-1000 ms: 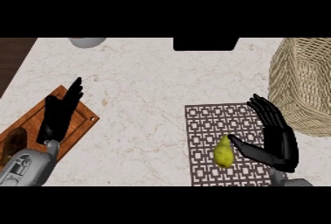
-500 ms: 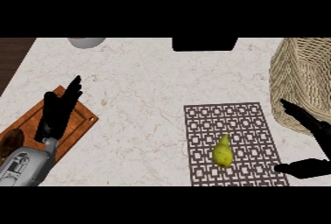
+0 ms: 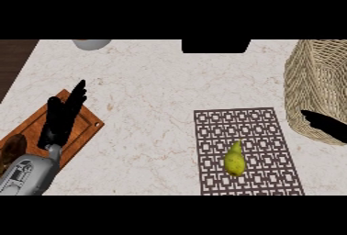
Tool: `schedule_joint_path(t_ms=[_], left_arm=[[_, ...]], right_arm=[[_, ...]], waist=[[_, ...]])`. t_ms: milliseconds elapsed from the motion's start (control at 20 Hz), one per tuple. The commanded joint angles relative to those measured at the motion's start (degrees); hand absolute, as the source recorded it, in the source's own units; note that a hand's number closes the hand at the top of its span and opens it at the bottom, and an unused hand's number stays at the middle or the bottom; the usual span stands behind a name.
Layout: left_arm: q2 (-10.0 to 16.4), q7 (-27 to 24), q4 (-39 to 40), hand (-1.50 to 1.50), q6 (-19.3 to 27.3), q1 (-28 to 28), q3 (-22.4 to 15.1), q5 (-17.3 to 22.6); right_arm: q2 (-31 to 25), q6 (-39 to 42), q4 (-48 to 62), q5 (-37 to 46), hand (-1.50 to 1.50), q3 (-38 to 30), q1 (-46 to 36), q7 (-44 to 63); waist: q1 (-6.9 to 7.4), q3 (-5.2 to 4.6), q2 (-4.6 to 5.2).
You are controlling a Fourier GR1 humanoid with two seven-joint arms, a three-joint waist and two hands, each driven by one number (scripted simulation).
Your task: Pick the pear from the placemat and place it in the basket
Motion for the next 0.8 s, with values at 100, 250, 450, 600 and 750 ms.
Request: schedule_joint_path(t_ms=[100, 250, 450, 600, 750], left_arm=[[-0.74, -1.64, -1.89, 0.0, -3.78, 2.99, 2.54, -1.22], [-2.63, 1.52, -0.6, 0.0, -2.61, -0.05, 3.47, -3.46], [-2.62, 3.03, -4.62, 0.0, -2.5, 2.91, 3.68, -5.38], [-4.16, 4.18, -2.06, 0.0, -3.99, -0.68, 5.39, -5.79], [-3.89, 4.33, -4.42, 0.0, -6.69, 1.88, 7.07, -6.24]], right_arm=[[5.85, -1.52, -5.97, 2.54, -1.5, -1.09, 2.65, 8.08], [7.38, -1.23, -6.39, 2.77, -1.5, -5.63, 2.99, 8.85], [12.41, -3.19, -2.44, 12.45, -1.5, -3.67, 1.75, 6.34], [17.36, -5.2, -3.15, 16.58, -1.5, -1.35, 0.79, 8.5], [18.7, -1.61, -0.86, 17.46, -1.5, -4.29, 2.93, 5.71]], waist=[[0.35, 0.07, 0.04], [0.09, 0.08, 0.07], [0.64, 0.11, 0.07], [0.45, 0.1, 0.12], [0.4, 0.1, 0.1]])
